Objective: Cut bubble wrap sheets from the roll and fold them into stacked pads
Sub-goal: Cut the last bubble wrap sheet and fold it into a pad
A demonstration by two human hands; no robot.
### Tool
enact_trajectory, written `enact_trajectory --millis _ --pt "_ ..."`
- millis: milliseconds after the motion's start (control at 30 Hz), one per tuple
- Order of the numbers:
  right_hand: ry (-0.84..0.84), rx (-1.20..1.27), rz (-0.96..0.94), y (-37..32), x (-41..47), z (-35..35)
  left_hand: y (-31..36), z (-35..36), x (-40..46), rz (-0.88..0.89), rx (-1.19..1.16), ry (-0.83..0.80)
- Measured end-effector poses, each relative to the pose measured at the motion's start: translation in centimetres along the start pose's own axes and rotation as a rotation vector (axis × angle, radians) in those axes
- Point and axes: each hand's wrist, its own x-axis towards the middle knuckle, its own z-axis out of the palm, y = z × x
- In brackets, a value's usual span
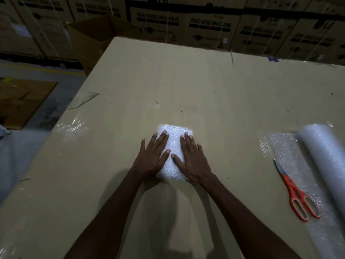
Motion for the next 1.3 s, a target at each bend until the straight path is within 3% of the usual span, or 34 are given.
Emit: enact_trajectory --millis 300,467,633,833,1000,1300 --pt "-0.121 0.096 0.023 -0.4 0.3 -2.2 0.8 -1.6 0.2 0.042 0.173 0.044" --pt "-0.023 0.215 0.04 0.0 -1.4 -6.3 4.0 -4.1 0.5 0.12 0.149 0.253" --pt "0.036 0.23 0.08 3.7 -5.5 -9.3 10.0 -2.6 0.9 0.188 0.102 0.334" --pt "0.156 0.268 0.175 12.3 -12.8 -13.4 20.7 4.1 1.8 0.167 -0.079 0.197" --pt "0.186 0.225 0.184 20.8 -19.5 -16.8 32.0 9.5 2.5 0.176 -0.072 0.085" --pt "0.265 -0.181 0.216 31.9 -27.6 -18.3 44.3 18.1 3.5 0.28 0.057 -0.025"
